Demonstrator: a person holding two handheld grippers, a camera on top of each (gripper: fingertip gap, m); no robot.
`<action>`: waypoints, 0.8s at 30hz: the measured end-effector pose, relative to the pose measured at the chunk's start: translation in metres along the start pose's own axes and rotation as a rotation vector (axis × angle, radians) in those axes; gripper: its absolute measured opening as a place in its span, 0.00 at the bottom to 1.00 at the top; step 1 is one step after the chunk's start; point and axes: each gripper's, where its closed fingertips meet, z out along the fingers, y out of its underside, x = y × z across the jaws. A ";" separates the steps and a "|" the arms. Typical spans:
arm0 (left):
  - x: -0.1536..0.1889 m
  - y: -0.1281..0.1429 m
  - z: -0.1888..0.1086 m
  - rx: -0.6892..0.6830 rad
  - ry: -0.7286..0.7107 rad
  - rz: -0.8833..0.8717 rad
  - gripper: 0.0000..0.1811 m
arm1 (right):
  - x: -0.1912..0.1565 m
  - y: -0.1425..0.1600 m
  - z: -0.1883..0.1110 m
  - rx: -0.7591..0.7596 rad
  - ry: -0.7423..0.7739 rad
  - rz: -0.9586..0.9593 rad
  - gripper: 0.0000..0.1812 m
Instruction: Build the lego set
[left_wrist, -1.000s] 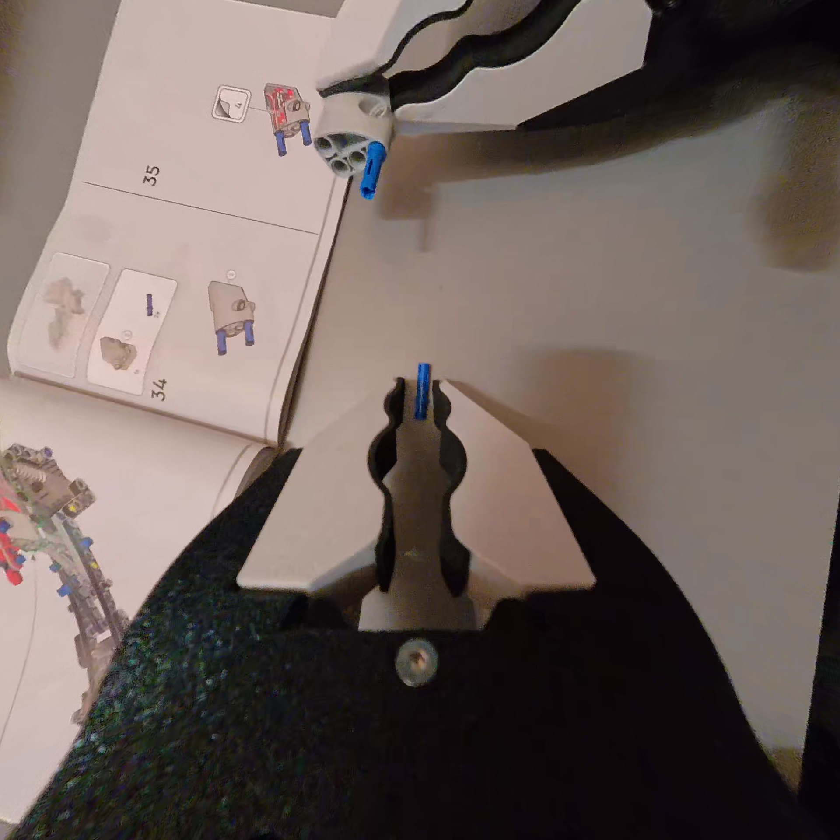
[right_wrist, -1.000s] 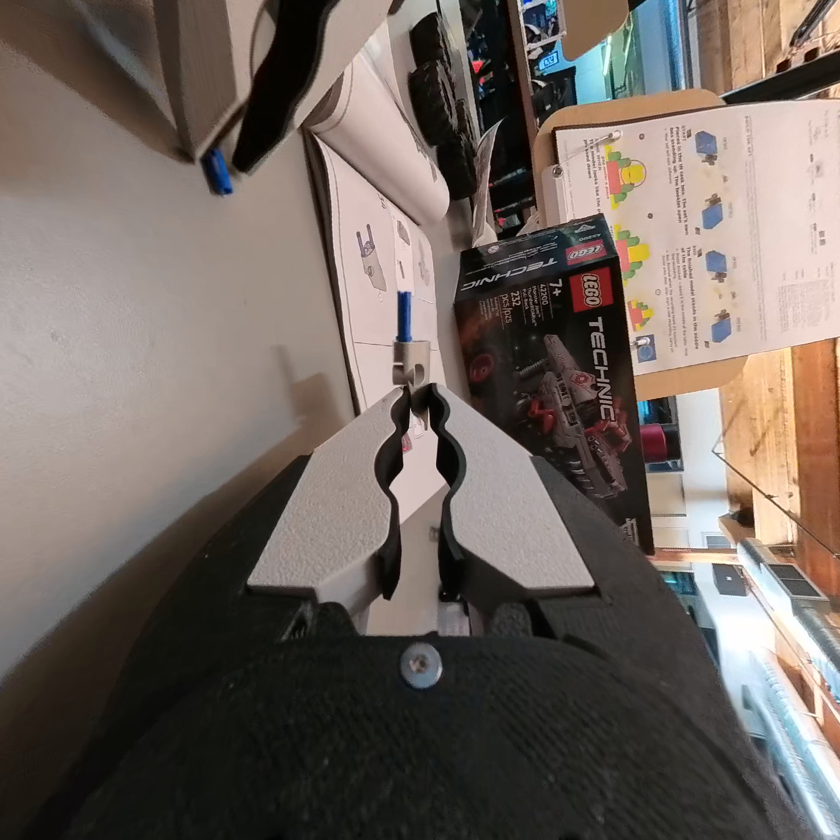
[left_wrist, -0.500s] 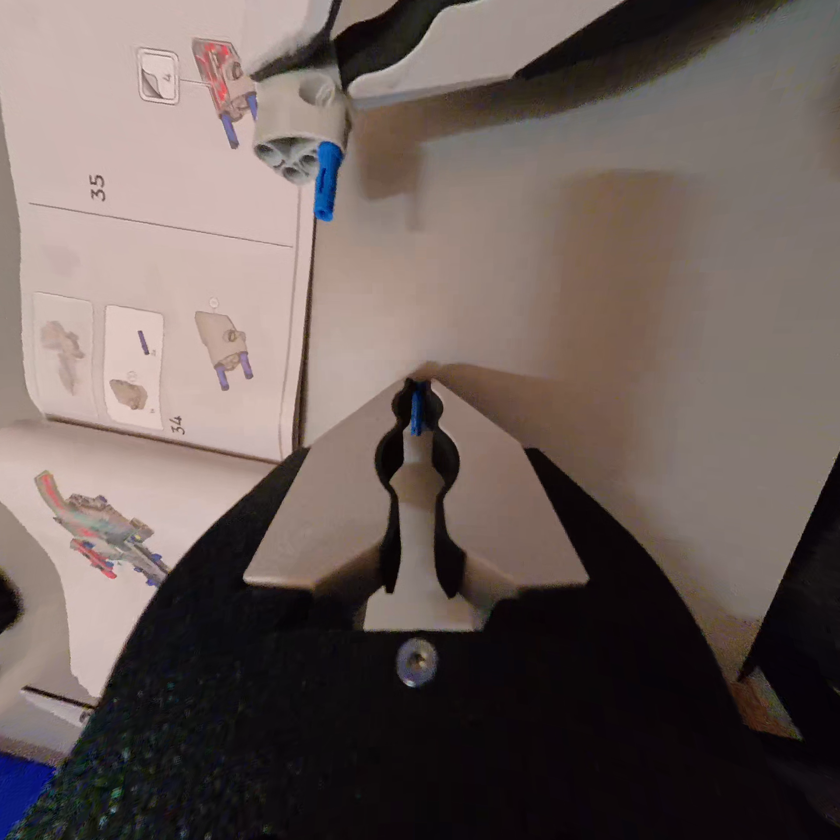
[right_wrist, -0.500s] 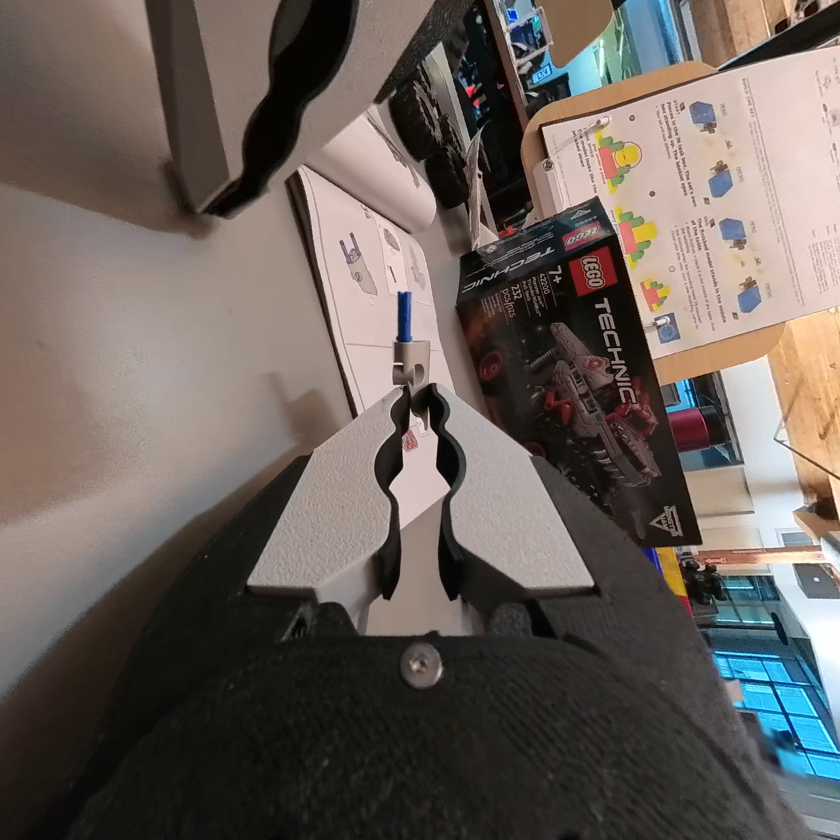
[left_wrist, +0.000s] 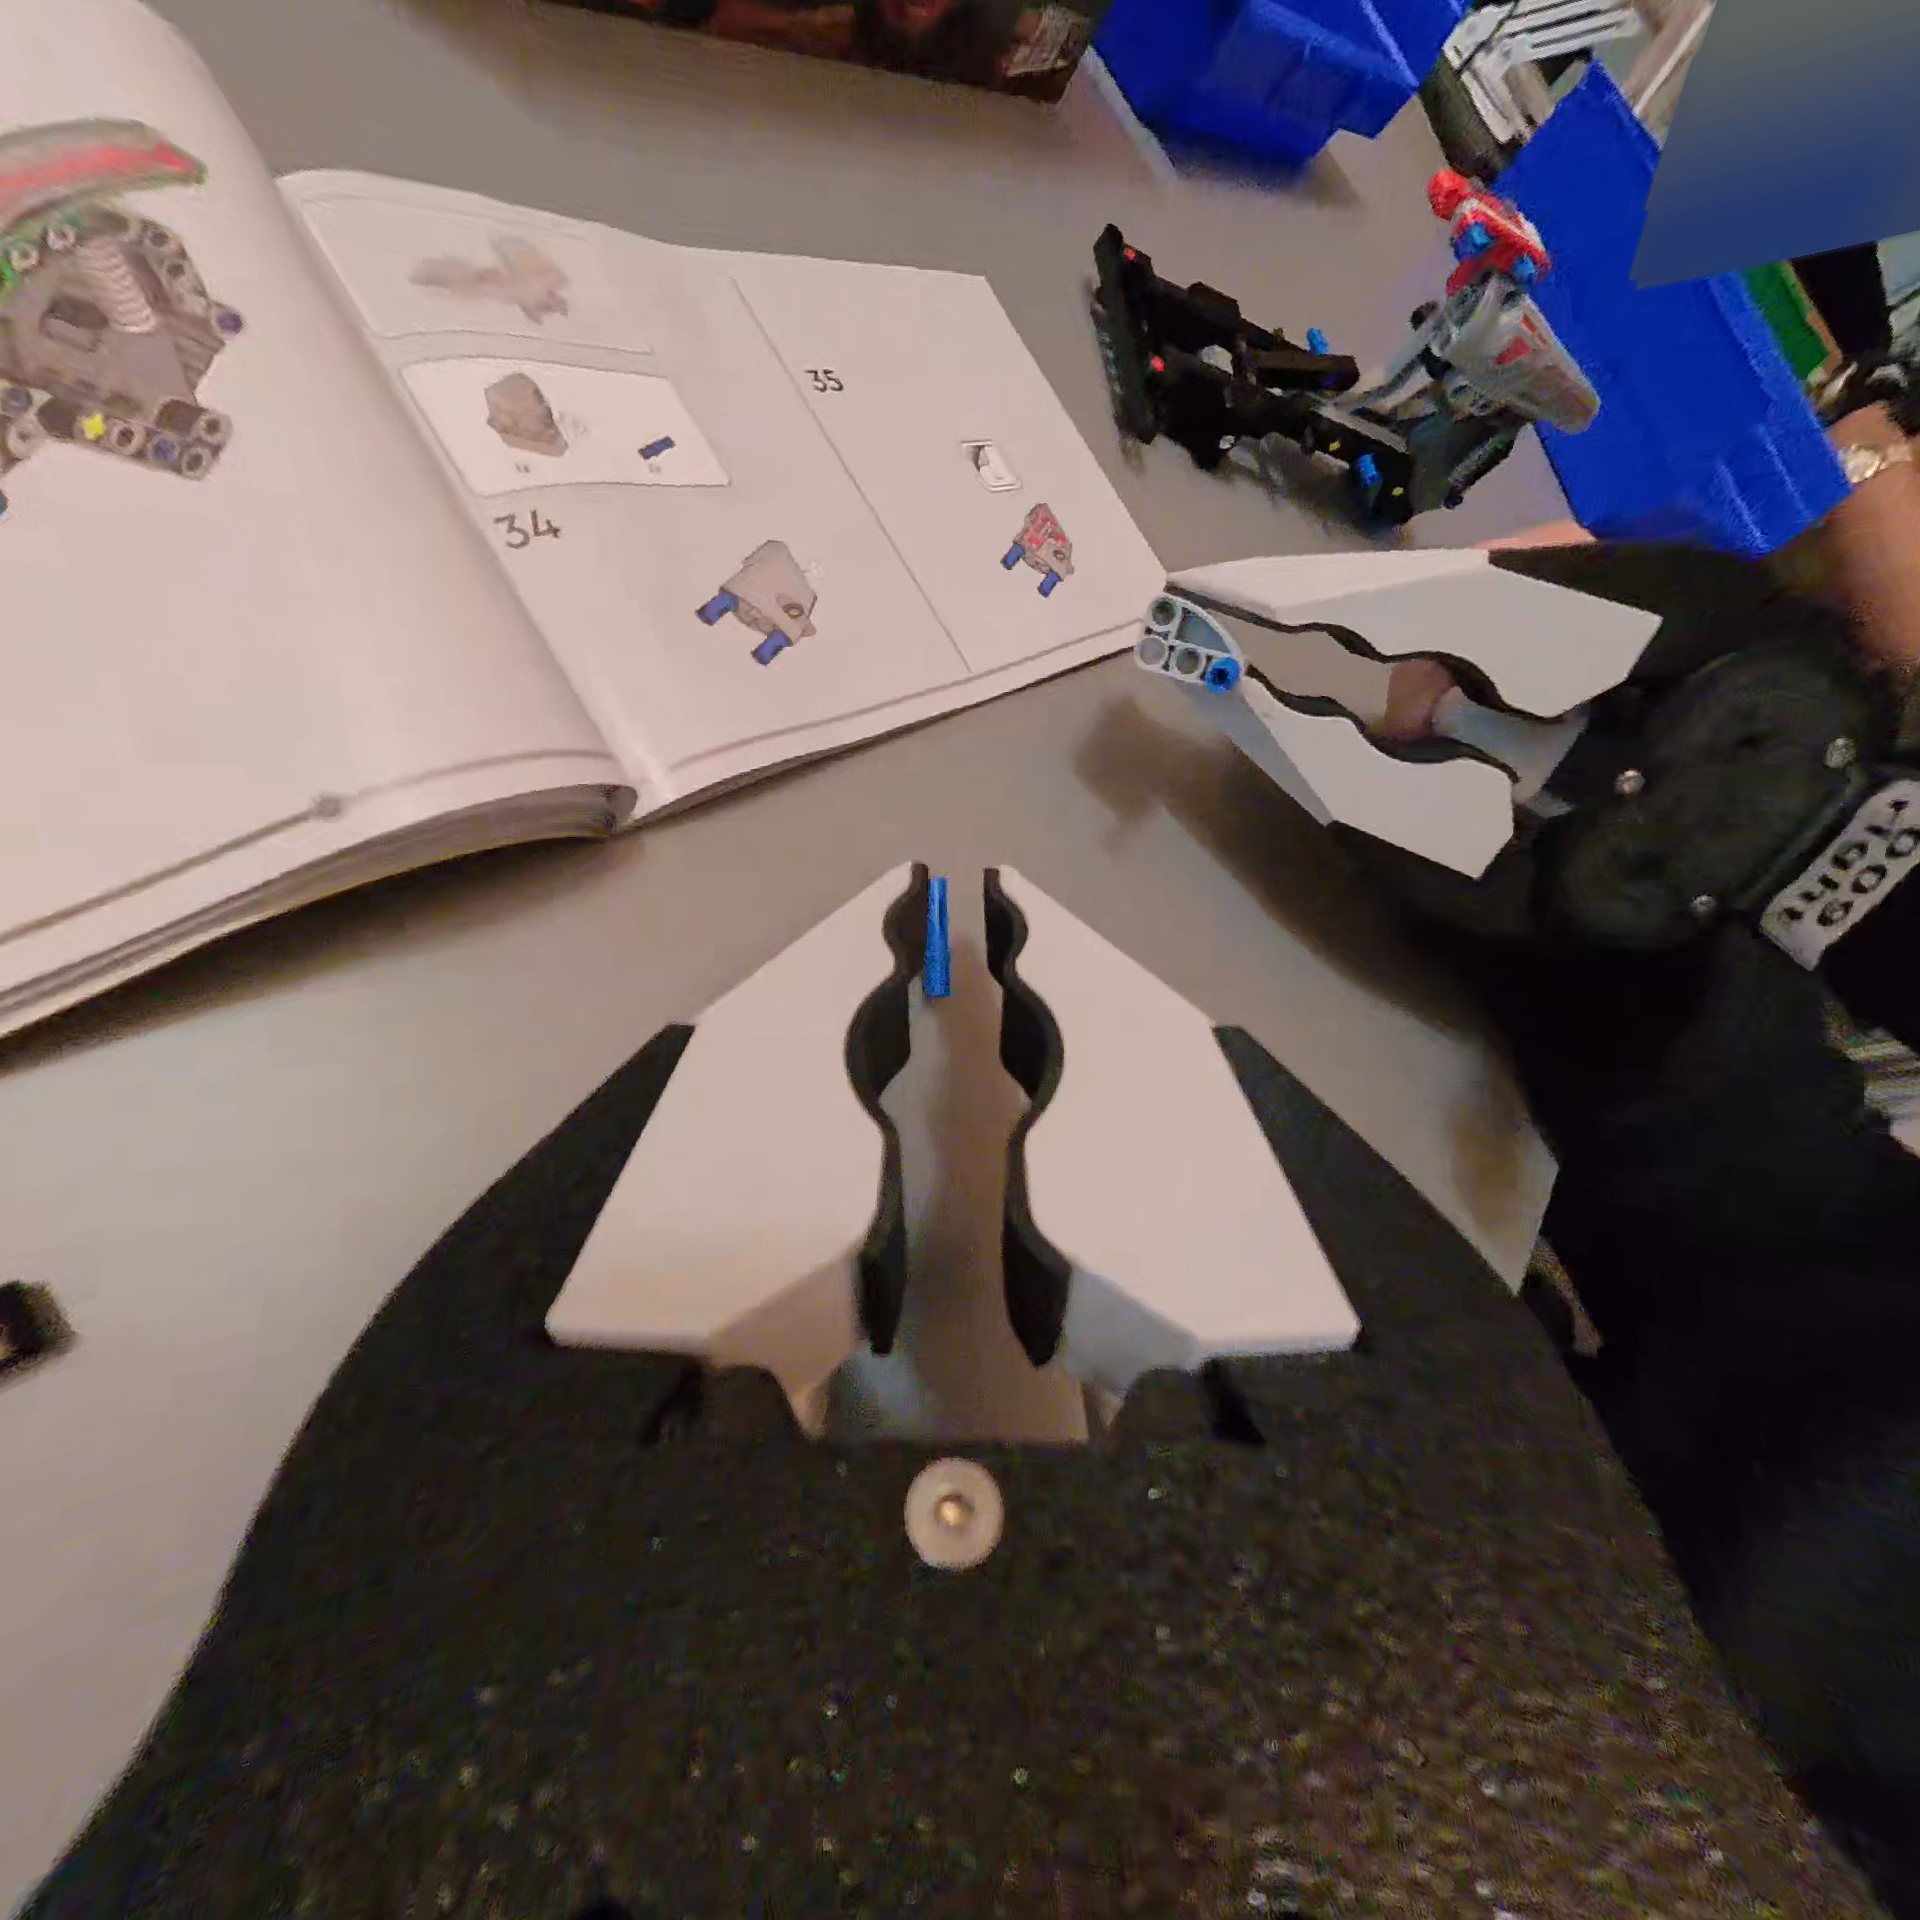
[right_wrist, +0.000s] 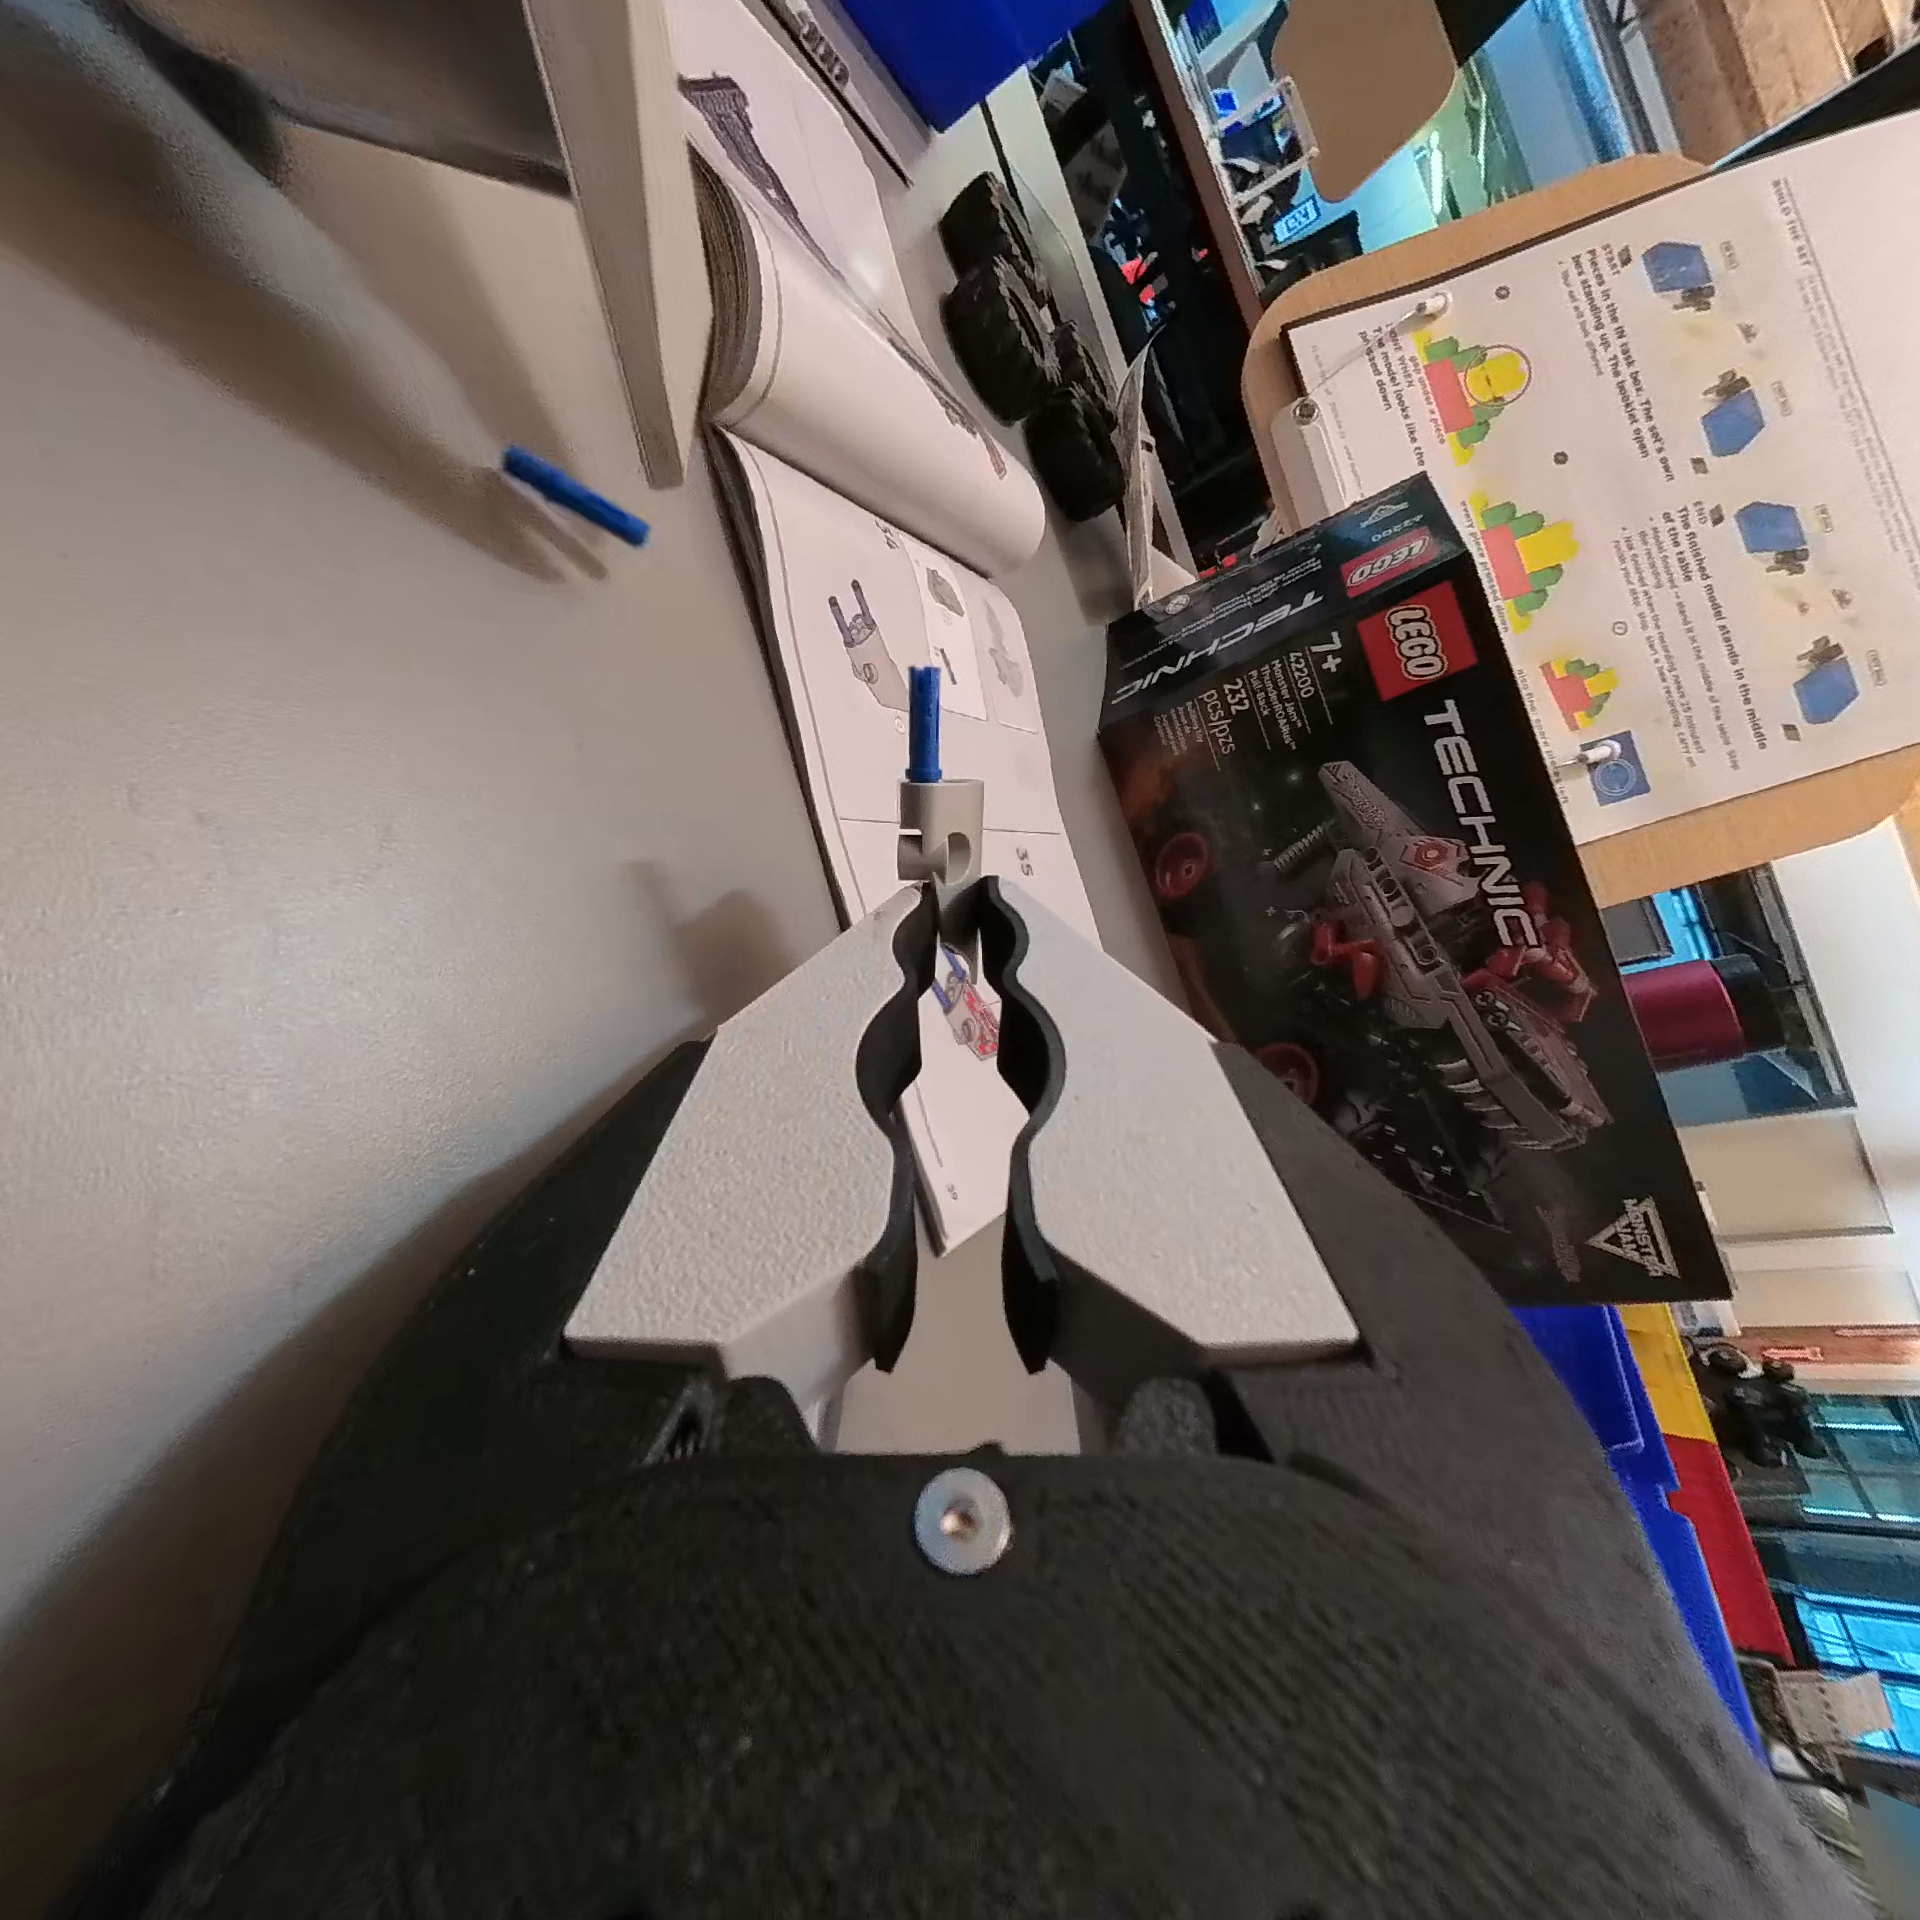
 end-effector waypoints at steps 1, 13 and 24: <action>0.000 0.000 -0.003 -0.011 -0.008 0.060 0.05 | 0.000 0.000 0.000 0.003 -0.001 0.006 0.03; -0.006 0.006 -0.002 -0.459 -0.020 1.428 0.18 | 0.004 0.003 0.000 0.018 0.009 0.057 0.03; 0.005 0.029 0.005 -0.590 0.423 1.344 0.16 | -0.003 -0.001 0.001 0.031 -0.020 0.027 0.03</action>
